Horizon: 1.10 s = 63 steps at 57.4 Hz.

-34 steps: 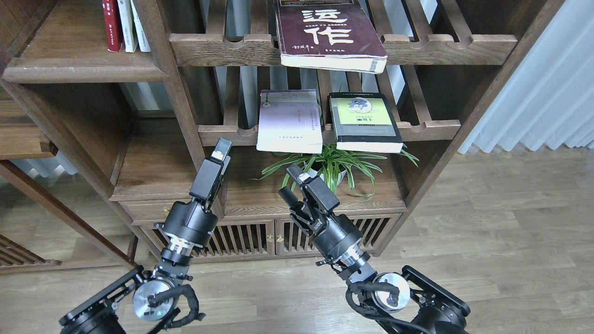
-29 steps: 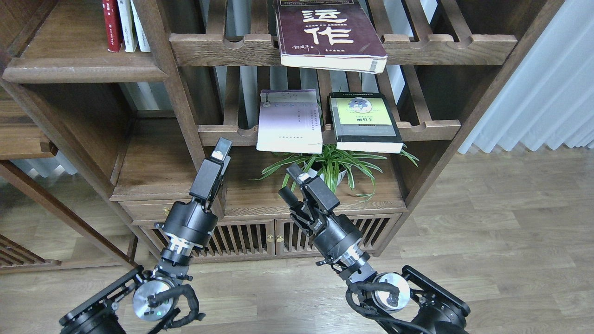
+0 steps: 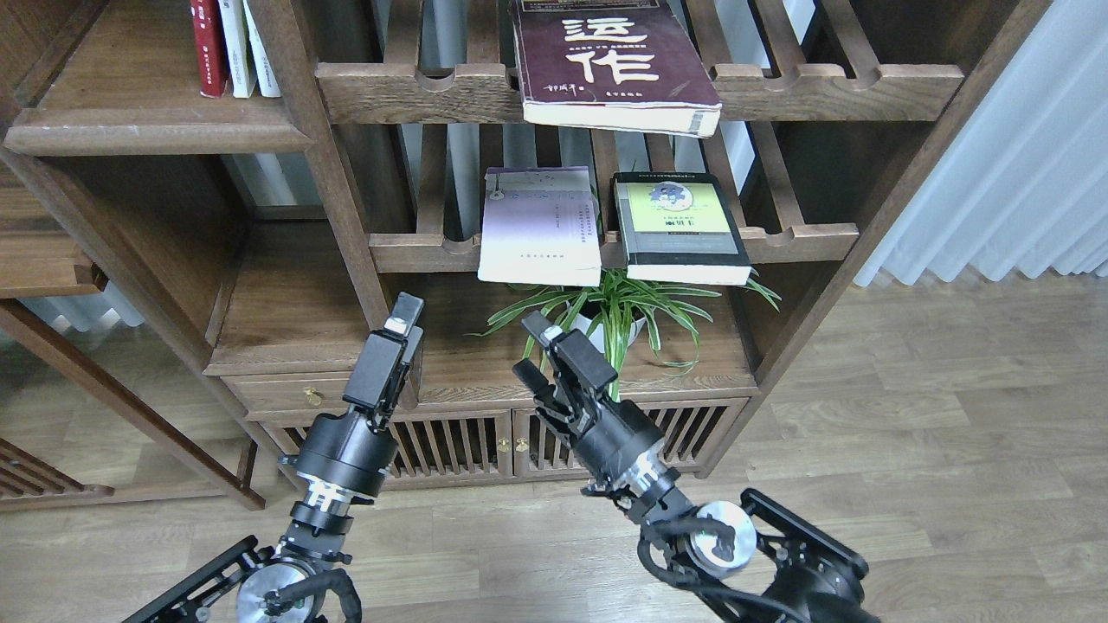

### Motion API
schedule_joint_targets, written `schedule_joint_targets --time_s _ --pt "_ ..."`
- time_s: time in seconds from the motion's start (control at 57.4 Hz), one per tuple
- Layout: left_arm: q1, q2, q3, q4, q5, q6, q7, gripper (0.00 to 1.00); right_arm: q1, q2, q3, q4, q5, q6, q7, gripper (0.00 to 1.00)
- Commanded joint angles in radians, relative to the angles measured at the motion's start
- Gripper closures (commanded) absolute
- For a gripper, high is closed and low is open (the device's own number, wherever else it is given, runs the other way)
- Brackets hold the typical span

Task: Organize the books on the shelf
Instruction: 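Reach the right gripper toward the white book on the middle shelf, then push the white book's top edge with the right gripper to tip it outward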

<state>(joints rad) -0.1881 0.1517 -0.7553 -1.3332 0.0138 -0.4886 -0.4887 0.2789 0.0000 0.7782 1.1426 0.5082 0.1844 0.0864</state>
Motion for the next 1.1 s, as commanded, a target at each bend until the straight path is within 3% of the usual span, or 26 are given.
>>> schedule_joint_targets --time_s 0.0,0.366,0.592,1.08 --pt "0.001 0.022 -0.004 0.003 0.001 0.0 0.0 0.0 0.071 0.0 0.007 -0.027 0.032 -0.079 0.027 0.01" --pt "-0.01 0.014 -0.004 0.046 0.0 0.0 0.0 0.0 0.213 0.0 0.006 -0.185 0.158 -0.095 0.024 0.01" --pt "-0.013 0.014 -0.002 0.054 0.002 0.0 0.0 0.0 0.286 0.0 0.006 -0.261 0.18 -0.2 0.012 0.01" --pt "-0.022 0.005 0.001 0.082 0.002 0.0 0.0 0.0 0.338 0.0 -0.039 -0.305 0.233 -0.24 -0.016 0.06"
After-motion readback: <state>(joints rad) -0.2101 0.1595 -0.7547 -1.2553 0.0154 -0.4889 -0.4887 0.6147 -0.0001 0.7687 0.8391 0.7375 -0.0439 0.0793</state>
